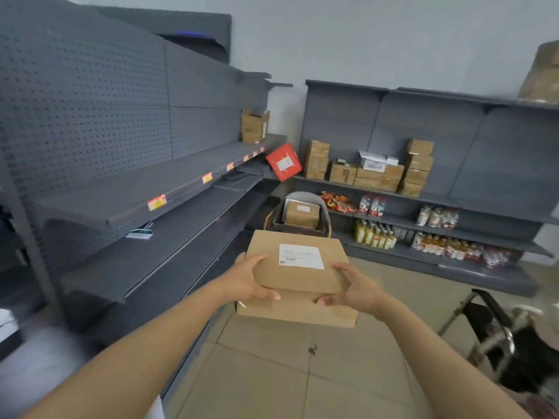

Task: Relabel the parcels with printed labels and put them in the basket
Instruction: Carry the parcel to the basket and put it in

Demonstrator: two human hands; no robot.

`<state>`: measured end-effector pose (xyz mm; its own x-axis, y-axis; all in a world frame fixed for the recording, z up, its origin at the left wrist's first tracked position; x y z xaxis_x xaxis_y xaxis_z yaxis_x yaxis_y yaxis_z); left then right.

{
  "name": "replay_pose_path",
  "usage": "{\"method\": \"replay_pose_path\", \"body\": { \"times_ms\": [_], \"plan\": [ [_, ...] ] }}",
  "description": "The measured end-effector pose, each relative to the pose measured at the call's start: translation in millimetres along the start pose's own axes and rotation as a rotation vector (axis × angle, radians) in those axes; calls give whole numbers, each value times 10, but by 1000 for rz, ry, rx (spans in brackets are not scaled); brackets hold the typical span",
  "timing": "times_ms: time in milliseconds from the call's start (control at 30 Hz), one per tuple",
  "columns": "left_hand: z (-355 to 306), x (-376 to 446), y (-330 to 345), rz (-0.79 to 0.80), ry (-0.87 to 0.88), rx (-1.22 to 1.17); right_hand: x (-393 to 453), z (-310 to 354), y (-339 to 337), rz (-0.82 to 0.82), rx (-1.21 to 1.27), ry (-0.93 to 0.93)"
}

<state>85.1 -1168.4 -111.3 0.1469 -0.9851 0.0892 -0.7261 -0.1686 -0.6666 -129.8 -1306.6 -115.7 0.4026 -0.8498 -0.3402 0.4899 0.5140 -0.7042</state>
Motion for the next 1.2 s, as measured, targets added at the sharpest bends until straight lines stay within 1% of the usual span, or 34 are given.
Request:
{"method": "replay_pose_path", "body": {
  "times_ms": [100,333,433,600,733,967,1067,1200],
  "plan": [
    [201,684,56,45,21,19,572,-25,-112,-22,25,23],
    [672,2289,-61,120,47,81,1878,167,-440,-108,94,58],
    [840,2885,-28,129,53,111,2405,212,-589,-137,100,71],
    [1266,3757,89,157,27,83,3325,188,-672,-101,111,117],
    [1588,4587,148,148,-1,69,4225,200,-831,-92,111,116],
    [1943,6029,-62,117,-34,48,5739,476,-1229,-35,124,91],
    [2162,6467,-189,87,-54,74,6316,629,-1270,-10,86,93],
    [2589,6908,-242,105,-101,60,7011,759,-1142,47,41,97]
  ]
}}
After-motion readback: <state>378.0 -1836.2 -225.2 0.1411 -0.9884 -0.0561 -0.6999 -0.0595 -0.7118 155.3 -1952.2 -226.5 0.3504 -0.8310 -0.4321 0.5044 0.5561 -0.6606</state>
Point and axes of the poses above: each hand's wrist, its own x-axis towards the middle knuckle, its own y-axis out of the palm, z = x × y, the point moved 7 cm from there along x, towards the middle knuckle, and after that the axes turned 15 degrees about y, right-handed, at the moved point
